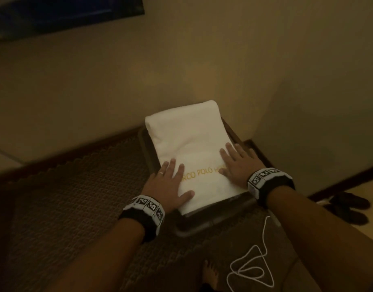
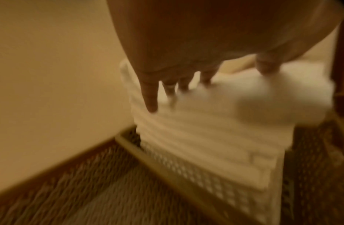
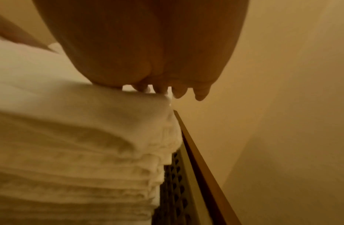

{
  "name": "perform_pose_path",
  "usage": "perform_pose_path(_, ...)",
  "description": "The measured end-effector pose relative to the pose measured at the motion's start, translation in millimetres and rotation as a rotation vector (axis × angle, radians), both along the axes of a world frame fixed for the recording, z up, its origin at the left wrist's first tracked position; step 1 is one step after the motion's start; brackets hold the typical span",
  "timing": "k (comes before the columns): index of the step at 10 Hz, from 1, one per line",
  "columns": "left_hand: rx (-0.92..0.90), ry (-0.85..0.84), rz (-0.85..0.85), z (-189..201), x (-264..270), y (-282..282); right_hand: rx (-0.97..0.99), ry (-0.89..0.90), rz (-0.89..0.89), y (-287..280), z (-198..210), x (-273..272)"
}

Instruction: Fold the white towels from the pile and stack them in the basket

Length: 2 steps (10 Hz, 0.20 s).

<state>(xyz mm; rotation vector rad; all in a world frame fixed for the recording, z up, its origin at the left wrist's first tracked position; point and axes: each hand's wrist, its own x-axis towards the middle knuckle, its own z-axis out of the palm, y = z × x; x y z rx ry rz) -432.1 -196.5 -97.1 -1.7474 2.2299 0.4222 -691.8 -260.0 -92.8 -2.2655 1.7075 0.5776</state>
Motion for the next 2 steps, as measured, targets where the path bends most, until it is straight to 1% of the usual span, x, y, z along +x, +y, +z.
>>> perform_pose_path(1, 0.065, -0.032, -0.116, 31.5, 10.8, 6.2, 0.025, 0.007, -0.067, 28.1, 15.5, 6.1)
perform_pose_path(2, 0.016, 0.019, -0.223, 61.4, 25.6, 21.2, -0.028, -0.065, -0.207, 63.2, 38.5, 22.0)
